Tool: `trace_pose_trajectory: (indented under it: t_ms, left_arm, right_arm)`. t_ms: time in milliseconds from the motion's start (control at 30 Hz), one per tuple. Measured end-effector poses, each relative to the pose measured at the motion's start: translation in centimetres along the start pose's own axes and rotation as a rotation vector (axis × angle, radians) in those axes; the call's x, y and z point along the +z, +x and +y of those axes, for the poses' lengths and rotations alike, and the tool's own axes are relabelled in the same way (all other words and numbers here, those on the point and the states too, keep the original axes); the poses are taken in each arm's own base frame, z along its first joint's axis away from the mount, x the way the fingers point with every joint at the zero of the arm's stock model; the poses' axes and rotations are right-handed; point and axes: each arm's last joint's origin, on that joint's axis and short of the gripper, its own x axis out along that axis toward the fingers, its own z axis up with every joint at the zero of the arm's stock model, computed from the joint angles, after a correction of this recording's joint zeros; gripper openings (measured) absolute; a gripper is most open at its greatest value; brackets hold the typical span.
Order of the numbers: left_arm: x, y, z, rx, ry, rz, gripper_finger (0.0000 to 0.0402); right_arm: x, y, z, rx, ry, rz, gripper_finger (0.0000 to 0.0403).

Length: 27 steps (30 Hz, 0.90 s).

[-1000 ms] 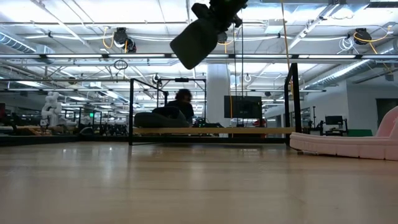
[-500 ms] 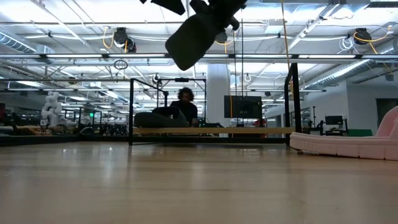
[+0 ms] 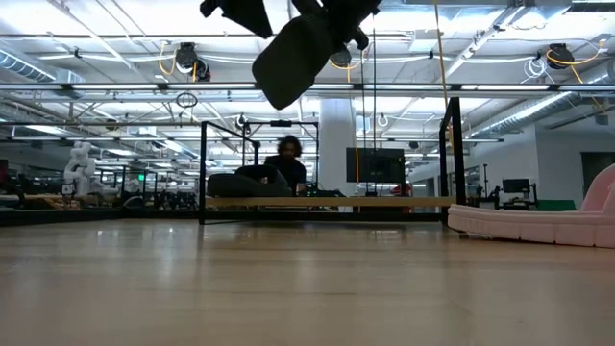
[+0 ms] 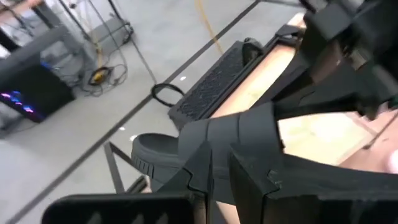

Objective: Pick and place slides into the shelf
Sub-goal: Put the black slipper on the shelf

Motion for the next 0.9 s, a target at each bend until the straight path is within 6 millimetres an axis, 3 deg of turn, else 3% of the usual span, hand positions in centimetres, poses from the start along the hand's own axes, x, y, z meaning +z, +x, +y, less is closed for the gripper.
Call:
trace_pose_trajectory:
  t_ms: [467, 633, 900]
  left_arm:
    - [0.6, 1.4, 3.3, -0.046, -0.152, 0.034, 0.0049]
    - [1.5, 0.2, 5.8, -0.083, -0.234, -0.033, 0.0049]
    - [1.1, 0.9, 4.2, -0.186, -0.195, 0.018, 0.0049]
  right_arm:
    - [-0.1, 0.0, 0.0, 0.002, -0.011, 0.004, 0.0000]
    - [-0.3, 0.0, 0.0, 0.001, -0.024, 0.028, 0.0000]
    - [-0.2, 0.0, 0.0, 0.001, -0.027, 0.019, 0.0000]
